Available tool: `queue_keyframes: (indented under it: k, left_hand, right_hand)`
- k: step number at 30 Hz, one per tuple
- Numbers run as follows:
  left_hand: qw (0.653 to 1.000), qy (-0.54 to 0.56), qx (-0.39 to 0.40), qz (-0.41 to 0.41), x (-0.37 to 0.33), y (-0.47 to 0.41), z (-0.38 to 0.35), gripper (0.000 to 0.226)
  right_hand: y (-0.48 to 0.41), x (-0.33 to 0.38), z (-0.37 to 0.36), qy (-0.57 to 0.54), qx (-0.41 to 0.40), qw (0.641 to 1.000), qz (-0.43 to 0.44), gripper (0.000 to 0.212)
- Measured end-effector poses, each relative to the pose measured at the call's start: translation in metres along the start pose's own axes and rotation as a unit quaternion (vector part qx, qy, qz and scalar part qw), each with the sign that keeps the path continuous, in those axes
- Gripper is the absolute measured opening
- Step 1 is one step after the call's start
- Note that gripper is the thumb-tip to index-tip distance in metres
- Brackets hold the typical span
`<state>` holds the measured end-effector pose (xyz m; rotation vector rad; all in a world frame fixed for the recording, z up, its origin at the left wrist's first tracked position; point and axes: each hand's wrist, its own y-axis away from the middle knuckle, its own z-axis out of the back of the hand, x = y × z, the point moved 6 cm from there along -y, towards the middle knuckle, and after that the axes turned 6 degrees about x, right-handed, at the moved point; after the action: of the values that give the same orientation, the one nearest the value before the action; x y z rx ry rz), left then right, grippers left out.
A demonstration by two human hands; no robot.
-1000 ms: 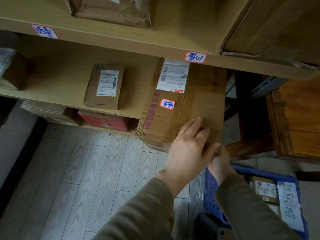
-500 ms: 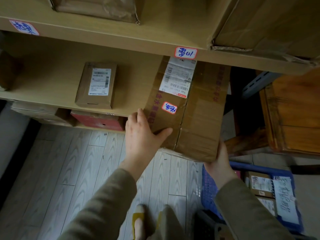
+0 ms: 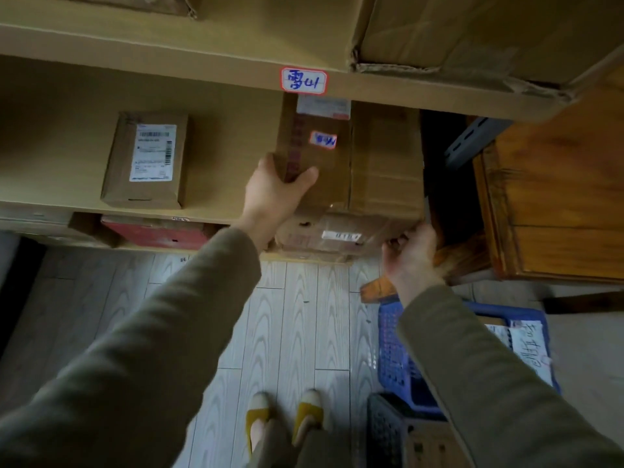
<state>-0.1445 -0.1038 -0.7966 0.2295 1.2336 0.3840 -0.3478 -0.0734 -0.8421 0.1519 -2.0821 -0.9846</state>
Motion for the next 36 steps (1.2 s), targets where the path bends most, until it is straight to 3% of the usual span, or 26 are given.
queue_keyframes:
  k: [13,17,25,30,36]
  left_hand:
    - [0.999,0.030,0.013,-0.028,-0.041,-0.058,-0.037,0.052]
    - [0.999,0.019,-0.017,-0.033,-0.045,-0.064,-0.039,0.052]
    - [0.999,0.035,-0.003,-0.014,-0.027,-0.049,-0.035,0.059]
    - [0.998,0.020,-0.046,0.023,0.021,-0.017,-0.006,0.047]
    - [0.995,-0.029,0.013,0.091,0.084,0.008,0.034,0.035]
  right_hand:
    - [-0.059,0.040,-0.011,-0.004,0.013,1.000,0.010,0.043]
    - [-0.072,0.045,-0.009,-0.007,0.013,1.000,0.013,0.043]
    - [-0.051,0.042,-0.013,0.036,-0.001,0.999,0.024,0.038]
    - [-0.022,0.011,-0.016,0.059,-0.059,0.997,-0.002,0.038]
    - [0.004,-0.076,-0.036,0.111,-0.058,0.991,-0.053,0.026]
